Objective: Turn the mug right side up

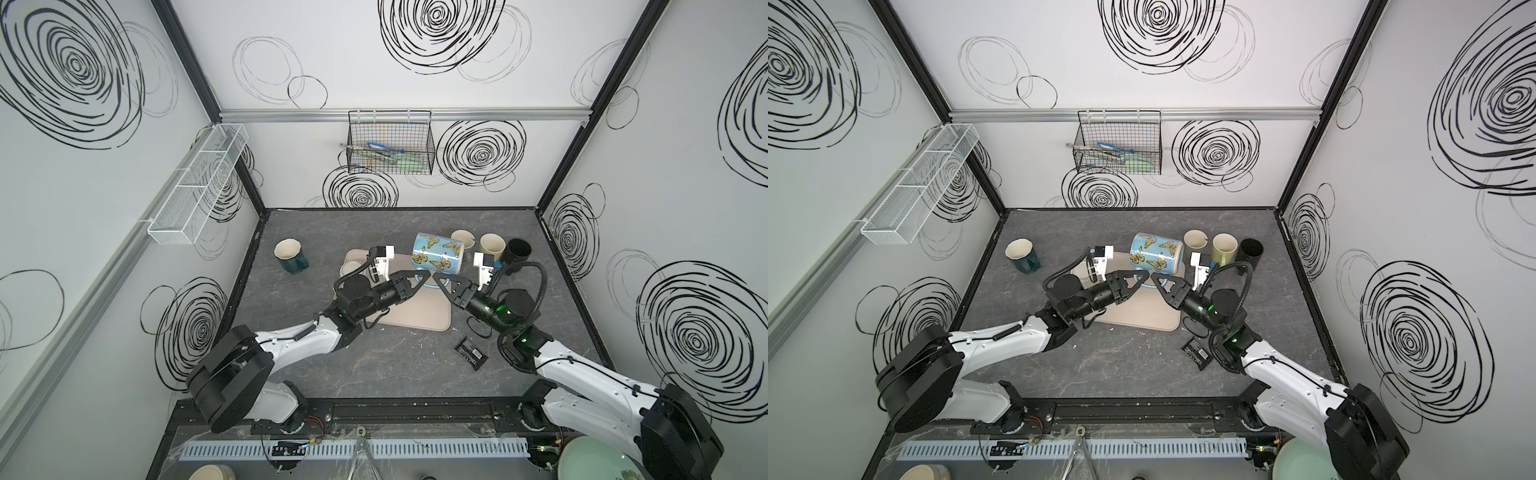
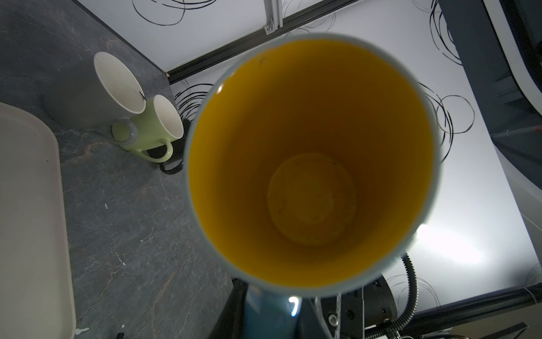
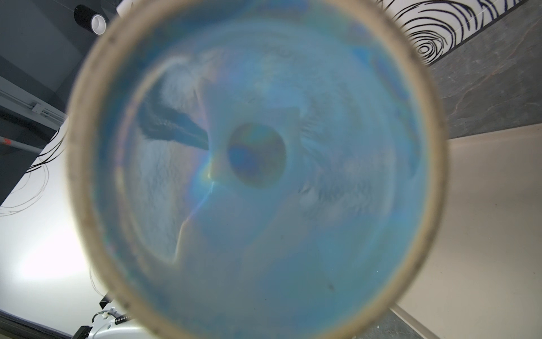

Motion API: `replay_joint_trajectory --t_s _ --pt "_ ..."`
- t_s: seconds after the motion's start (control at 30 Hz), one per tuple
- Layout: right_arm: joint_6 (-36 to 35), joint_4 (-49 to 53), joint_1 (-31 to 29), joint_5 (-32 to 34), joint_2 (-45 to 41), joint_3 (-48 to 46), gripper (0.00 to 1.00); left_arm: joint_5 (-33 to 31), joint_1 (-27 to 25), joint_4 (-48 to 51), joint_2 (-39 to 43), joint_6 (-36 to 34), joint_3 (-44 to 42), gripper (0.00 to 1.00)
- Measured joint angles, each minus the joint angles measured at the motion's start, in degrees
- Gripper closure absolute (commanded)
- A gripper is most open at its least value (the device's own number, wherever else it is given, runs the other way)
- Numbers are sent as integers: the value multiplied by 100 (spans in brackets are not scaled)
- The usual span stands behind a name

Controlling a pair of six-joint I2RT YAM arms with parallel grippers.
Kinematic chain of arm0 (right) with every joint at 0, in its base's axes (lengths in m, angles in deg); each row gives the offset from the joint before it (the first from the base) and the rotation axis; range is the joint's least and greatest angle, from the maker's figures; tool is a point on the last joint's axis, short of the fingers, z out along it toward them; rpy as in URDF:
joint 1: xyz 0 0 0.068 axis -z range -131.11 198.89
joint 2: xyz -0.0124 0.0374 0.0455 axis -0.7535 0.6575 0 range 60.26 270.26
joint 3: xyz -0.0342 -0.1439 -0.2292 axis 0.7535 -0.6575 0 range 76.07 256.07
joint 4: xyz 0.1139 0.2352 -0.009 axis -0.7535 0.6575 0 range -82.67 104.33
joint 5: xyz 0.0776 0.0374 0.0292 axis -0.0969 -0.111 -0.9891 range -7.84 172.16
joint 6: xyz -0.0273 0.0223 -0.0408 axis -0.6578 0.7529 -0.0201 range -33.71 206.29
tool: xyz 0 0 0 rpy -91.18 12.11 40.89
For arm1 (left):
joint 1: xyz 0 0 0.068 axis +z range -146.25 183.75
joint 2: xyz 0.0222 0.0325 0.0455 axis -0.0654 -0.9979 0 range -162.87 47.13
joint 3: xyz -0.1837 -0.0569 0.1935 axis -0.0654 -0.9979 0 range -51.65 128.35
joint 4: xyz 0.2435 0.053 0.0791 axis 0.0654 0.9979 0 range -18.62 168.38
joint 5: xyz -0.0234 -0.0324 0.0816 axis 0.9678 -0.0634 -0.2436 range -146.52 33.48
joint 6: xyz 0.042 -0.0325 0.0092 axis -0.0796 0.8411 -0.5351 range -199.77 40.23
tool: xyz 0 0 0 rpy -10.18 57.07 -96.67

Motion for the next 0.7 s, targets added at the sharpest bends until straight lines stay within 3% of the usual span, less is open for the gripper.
replay_joint_trajectory --t_s 0.27,0.5,0.7 --pt "-114 111 -2 4 -66 37 100 59 0 -50 -7 -70 7 100" --pt "-190 271 0 39 -63 44 67 52 0 201 -7 -197 83 100" --pt "-306 610 -9 48 -63 46 56 20 -44 719 -4 -562 289 100"
